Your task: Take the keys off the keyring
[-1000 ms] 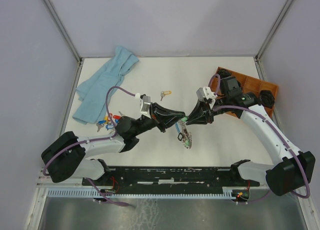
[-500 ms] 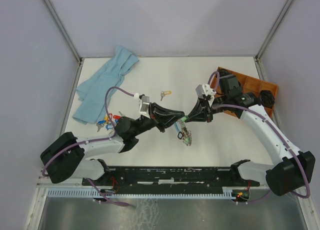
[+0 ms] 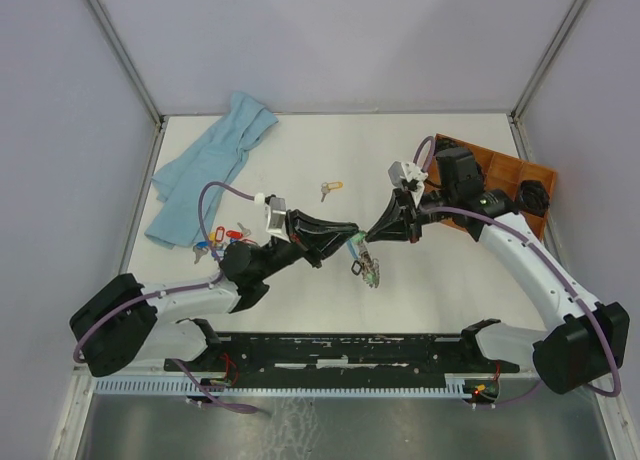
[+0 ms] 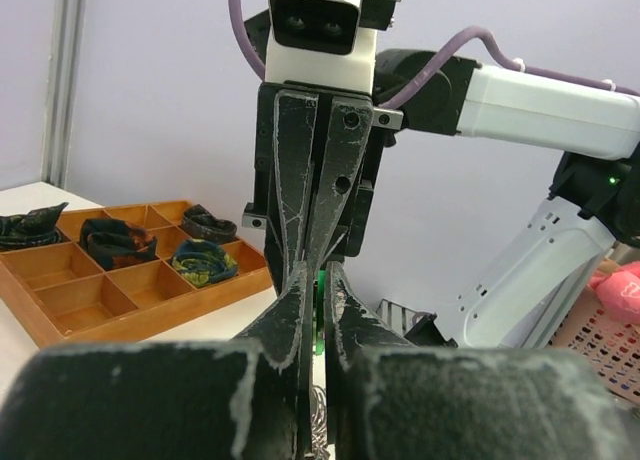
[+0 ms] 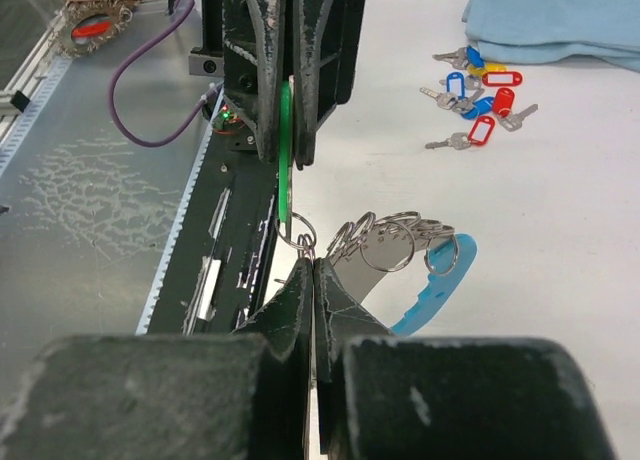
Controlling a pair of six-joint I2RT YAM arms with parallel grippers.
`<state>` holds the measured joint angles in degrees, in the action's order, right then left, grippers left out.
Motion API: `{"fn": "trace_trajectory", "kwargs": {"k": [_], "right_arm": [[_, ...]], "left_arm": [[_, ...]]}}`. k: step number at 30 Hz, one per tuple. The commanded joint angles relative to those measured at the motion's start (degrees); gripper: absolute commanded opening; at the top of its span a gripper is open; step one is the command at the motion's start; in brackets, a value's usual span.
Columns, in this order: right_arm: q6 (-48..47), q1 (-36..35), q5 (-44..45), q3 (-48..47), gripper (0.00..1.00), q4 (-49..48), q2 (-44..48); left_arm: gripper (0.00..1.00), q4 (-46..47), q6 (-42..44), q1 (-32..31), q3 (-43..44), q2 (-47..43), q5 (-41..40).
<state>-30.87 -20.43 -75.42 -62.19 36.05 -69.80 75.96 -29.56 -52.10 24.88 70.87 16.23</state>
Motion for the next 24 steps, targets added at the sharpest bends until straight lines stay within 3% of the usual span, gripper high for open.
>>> {"fn": "trace_trajectory", "kwargs": {"k": [1, 11, 17, 24], "right_arm": [[13.8, 0.2, 1.9, 2.4, 0.01, -13.8, 2.1], [33.4, 0.2, 5.9, 7.5, 0.01, -32.8, 2.3], [43.5, 0.3, 12.7, 9.3, 0.00, -38.6, 1.5], [46.3, 0.3, 12.7, 10.2, 0.03, -41.5, 1.5]], "left_arm": [[0.03, 7.2, 1.9, 0.1, -0.6, -2.6, -2.6], [0.03, 5.6, 4.2, 0.1, -3.0, -5.3, -7.6], [0.03, 2.3, 6.2, 0.1, -3.8, -7.4, -11.3], [0.03, -1.4, 7.5, 0.1, -2.7, -8.5, -12.4]]}}
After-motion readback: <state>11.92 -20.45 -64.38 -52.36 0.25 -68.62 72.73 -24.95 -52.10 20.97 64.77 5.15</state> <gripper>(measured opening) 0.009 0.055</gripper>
